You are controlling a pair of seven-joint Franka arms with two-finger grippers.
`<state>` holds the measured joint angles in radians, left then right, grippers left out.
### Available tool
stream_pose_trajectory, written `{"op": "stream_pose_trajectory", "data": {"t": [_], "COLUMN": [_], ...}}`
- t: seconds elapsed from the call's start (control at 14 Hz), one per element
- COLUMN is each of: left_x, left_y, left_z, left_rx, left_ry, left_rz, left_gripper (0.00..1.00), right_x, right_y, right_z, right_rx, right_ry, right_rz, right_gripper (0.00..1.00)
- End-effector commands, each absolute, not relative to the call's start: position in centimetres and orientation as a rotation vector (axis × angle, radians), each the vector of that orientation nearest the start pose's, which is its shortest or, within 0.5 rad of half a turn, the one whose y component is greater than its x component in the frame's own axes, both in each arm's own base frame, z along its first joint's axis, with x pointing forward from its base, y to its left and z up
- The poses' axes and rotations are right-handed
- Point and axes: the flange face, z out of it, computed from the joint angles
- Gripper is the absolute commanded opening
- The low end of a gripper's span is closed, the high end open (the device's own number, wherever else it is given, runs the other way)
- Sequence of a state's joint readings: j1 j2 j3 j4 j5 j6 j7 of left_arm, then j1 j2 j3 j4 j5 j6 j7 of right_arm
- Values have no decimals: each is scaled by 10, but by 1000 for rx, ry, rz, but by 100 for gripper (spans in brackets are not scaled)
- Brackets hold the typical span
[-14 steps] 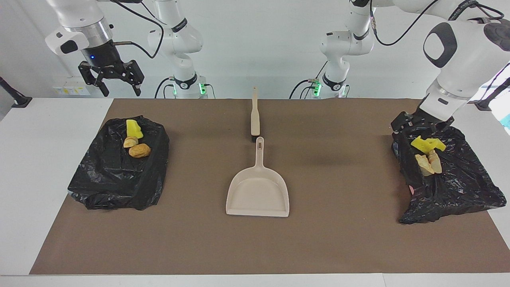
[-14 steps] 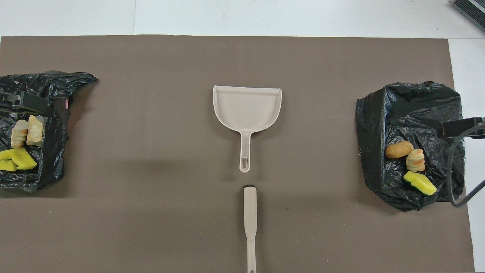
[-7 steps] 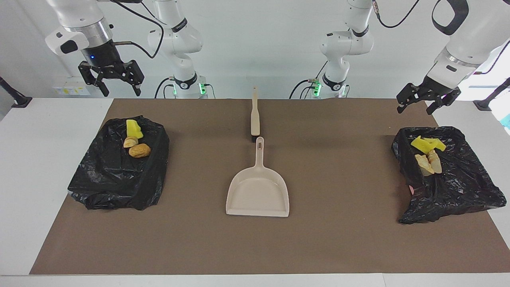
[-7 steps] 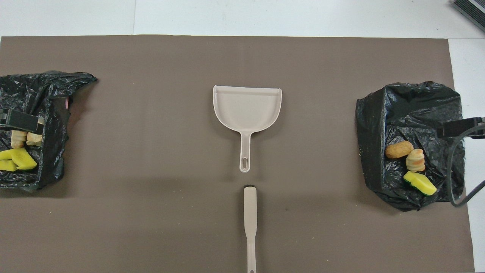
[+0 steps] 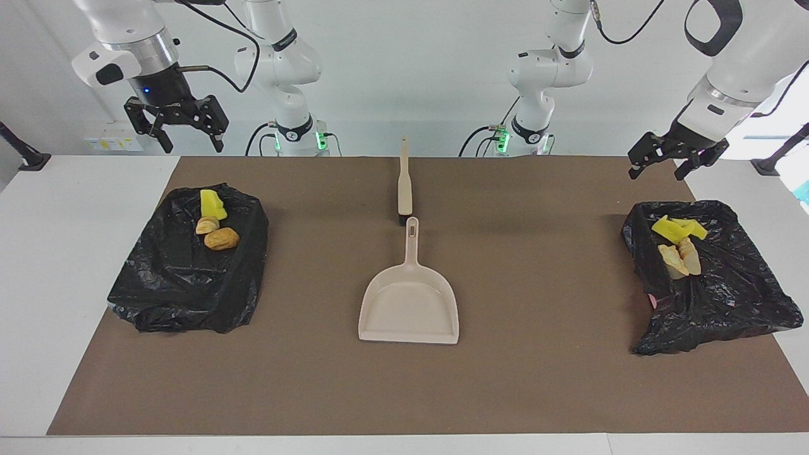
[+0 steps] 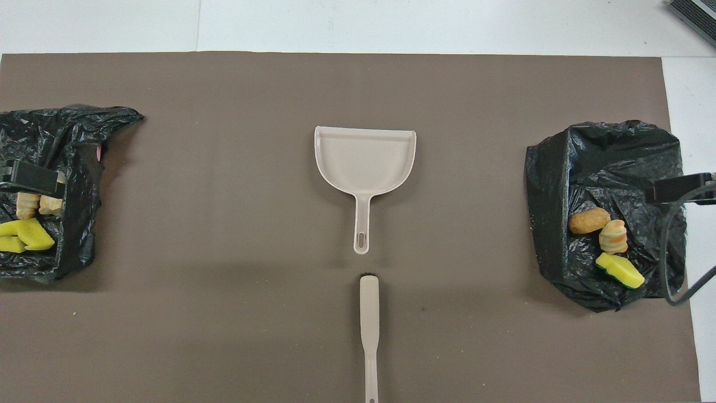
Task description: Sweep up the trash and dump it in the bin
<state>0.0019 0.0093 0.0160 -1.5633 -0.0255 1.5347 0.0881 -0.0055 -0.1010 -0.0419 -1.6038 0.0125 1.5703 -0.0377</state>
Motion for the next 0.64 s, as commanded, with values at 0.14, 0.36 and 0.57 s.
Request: {"op": "stream_pose_trajectory", "data": {"t": [0.14,0.36,0.57], "left_x": [546,546,545], "left_y": [-7,-8,-7], "left_z": [621,621,620], "left_rx": [-3171,-3172,-3172], "left_ry": [125,127,125], "left_rz": [59,62,64], "left_gripper": [100,100,100], "right_x": [518,518,518], "right_y": [-25,-25,-25], "right_z": [667,667,667], "right_rx": [-3119,-3119,-3119], "right_ry": [-4,-4,-4], "right_rz": [-105,-105,-105], "right_gripper": [100,100,100]}}
